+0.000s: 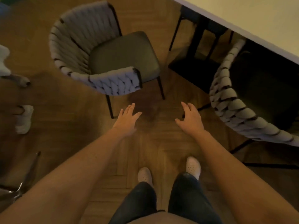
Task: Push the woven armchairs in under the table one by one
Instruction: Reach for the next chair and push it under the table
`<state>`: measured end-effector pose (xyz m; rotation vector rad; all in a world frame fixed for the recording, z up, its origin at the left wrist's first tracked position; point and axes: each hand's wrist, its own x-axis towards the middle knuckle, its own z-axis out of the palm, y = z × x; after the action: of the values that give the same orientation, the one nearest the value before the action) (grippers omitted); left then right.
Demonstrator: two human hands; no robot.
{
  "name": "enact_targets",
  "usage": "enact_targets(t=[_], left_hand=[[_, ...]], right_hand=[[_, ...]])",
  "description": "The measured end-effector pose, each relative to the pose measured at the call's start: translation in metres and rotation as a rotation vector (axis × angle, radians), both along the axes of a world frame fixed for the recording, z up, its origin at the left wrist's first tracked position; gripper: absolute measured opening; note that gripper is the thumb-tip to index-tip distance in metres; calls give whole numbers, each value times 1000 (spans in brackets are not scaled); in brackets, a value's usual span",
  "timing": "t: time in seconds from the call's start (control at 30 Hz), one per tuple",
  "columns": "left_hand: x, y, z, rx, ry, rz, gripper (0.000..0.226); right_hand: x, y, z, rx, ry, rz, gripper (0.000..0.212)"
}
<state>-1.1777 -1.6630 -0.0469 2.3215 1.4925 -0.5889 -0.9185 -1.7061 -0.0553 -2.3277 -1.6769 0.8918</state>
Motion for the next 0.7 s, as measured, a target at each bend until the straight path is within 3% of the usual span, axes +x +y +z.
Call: enact_targets(t=[0.13,0.37,0.53,0.7], left_hand=[[-91,18,7,13,49,125,73],[-172,101,15,58,39,222,75],[-212,196,15,137,97,173,81],[-251,290,19,62,284,15,89]], right_hand=[[-85,34,-2,-29,-15,114,82],[-183,144,6,42,-42,267,85],[-249,230,-2,155,-15,450,86],[-305,310,-11,14,-8,582,94]])
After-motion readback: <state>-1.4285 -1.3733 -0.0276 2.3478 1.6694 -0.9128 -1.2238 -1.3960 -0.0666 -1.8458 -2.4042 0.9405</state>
